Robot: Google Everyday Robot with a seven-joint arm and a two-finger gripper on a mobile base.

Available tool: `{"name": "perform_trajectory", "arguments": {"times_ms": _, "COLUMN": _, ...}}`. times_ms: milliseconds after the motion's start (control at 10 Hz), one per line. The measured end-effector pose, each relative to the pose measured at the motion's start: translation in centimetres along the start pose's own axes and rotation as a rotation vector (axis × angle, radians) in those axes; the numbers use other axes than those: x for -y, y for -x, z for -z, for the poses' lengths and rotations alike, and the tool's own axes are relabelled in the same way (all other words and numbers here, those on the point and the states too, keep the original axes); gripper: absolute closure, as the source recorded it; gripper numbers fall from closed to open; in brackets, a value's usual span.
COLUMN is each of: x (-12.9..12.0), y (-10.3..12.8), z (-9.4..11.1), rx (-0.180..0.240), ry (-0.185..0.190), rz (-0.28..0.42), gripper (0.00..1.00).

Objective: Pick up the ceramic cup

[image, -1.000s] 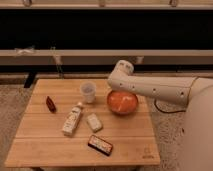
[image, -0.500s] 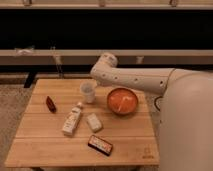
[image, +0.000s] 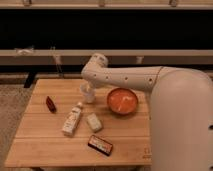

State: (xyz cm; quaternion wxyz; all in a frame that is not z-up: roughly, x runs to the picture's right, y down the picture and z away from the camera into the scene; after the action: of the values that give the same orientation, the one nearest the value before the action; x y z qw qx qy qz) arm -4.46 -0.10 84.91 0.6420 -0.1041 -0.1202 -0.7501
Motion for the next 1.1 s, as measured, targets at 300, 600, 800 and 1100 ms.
{"name": "perform_trajectory", "arguments": {"times_ms": 300, "x": 0.2, "y": 0.2, "z": -1.8, "rx": 0.015, "ry": 0.008, "rz": 0.008, "gripper": 0.2}}
{"name": "perform_trajectory", "arguments": {"times_ms": 600, "x": 0.5, "y": -0.2, "z": -3.2, "rx": 0.022, "ry": 0.007, "rz": 0.013, "gripper": 0.23}}
{"name": "perform_trajectory", "arguments": {"times_ms": 800, "x": 0.7, "y": -0.2, "z": -3.7, "rx": 0.025, "ry": -0.001, "rz": 0.021, "gripper": 0.41}}
{"name": "perform_trajectory", "arguments": {"times_ms": 1100, "x": 0.7, "y": 0.3, "z": -4.2, "rx": 0.043, "ry": -0.021, "rz": 0.031, "gripper": 0.74}}
